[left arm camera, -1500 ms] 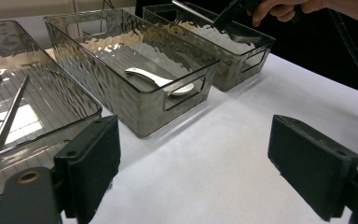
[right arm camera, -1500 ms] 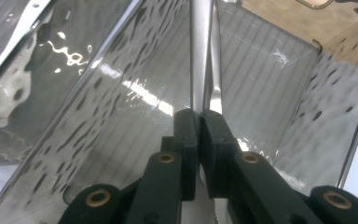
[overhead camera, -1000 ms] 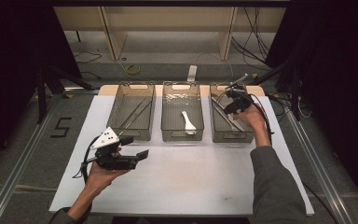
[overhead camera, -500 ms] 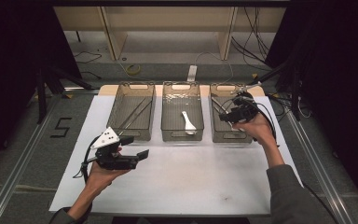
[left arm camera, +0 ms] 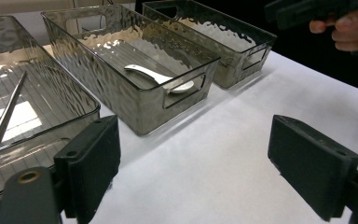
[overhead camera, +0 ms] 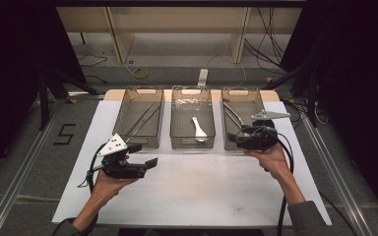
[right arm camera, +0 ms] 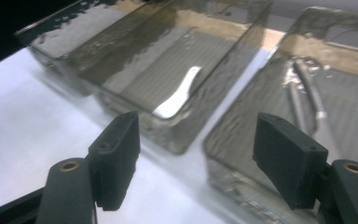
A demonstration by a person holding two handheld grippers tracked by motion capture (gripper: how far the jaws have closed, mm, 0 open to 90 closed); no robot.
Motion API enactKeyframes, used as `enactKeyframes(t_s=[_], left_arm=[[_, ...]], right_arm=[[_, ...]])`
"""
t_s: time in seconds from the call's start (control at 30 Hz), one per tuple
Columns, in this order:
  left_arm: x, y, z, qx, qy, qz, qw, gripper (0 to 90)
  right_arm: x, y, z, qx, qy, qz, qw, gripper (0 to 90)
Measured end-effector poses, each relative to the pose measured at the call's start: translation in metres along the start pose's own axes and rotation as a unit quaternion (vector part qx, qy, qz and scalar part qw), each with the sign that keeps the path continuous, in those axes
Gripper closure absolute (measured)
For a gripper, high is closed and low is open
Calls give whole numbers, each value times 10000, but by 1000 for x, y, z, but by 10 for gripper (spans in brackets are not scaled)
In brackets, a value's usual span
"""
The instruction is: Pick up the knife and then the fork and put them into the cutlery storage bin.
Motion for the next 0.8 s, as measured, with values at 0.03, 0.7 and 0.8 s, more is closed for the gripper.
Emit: enactKeyframes(t_s=[0.03,0.7,0.8], left_arm=[[0,0,0,-9,12,2,10000,164],[-1,-2,1,-7,51,68,10000,164],[0,0,1,13,43,79,10000,164]], right_arm=[[1,3,2,71,-55,10,10000,323],[8,39,39,103,-696,-408,9967,295],[8,43,44,121,-704,-419,9966,291]])
Point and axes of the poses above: each handheld gripper's, and its own axes: x roughly backward along the jaws, z roughly out of its underside, y roughly to its left, the point moved 4 cm from there along -x, roughly forward along the jaws, and after that the axes turned 9 degrees about -z, right-handed, at the moved point
